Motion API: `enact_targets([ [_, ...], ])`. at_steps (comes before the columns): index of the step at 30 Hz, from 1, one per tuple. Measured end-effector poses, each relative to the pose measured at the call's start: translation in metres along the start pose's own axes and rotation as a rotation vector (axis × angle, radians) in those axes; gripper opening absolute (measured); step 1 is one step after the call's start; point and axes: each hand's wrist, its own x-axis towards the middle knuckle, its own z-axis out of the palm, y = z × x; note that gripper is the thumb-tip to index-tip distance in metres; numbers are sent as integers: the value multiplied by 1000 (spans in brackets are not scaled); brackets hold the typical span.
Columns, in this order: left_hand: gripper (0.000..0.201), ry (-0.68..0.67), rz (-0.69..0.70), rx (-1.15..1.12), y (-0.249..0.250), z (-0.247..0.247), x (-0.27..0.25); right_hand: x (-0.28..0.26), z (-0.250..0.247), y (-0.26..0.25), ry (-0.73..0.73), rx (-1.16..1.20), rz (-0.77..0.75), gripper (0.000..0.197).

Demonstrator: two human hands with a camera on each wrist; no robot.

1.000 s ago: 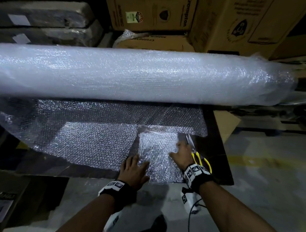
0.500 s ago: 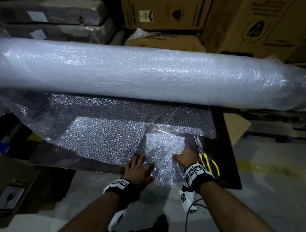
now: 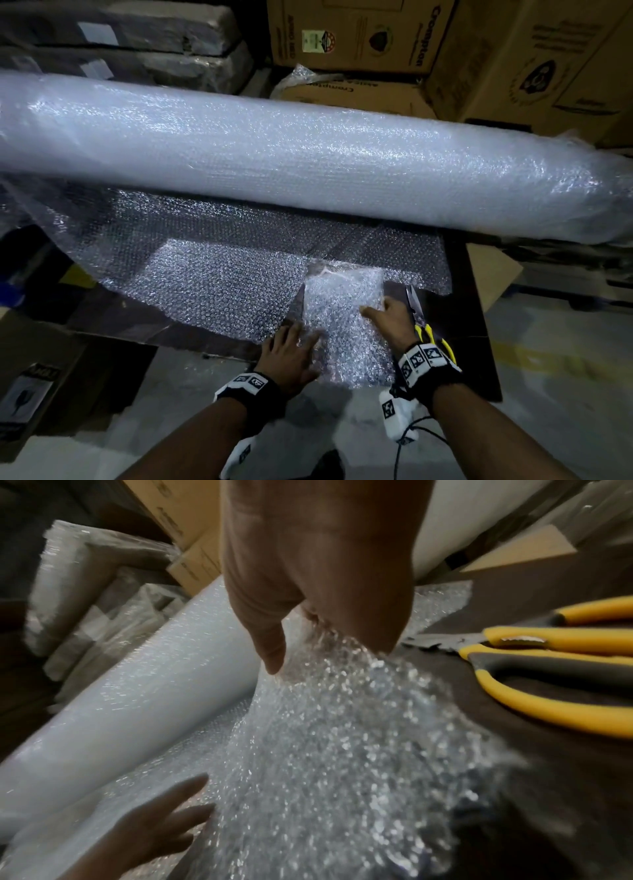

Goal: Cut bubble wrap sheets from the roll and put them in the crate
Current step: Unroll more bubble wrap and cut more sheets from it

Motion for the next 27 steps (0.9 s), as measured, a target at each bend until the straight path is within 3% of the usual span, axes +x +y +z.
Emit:
enact_targets([
  [5, 114, 245, -82, -259, -16, -15, 3, -19, -16, -37, -83, -22, -298, 16],
  [7, 119, 388, -67, -474, -25, -23, 9, -29, -23, -56, -142, -42, -436, 22],
  [9, 100, 515, -54, -789, -34, -35, 9, -39, -28, -73, -176, -67, -519, 25],
  [11, 82, 553, -27, -1044, -44, -50, 6, -46, -35, -85, -195, -70, -561, 28],
  [15, 62, 521, 5, -1114, -67, -80, -9, -61, -33, -111, -166, -96, -671, 24],
  [18, 25, 512, 60, -1179, -79, -100, -27, -71, -22, -135, -130, -56, -676, 26],
  [23, 25, 653, -12, -1279, -129, -124, -67, -81, 27, -186, -103, -10, -734, 23],
  [27, 23, 768, -130, -1300, -190, -129, -118, -92, 103, -223, -238, 93, -697, 10],
])
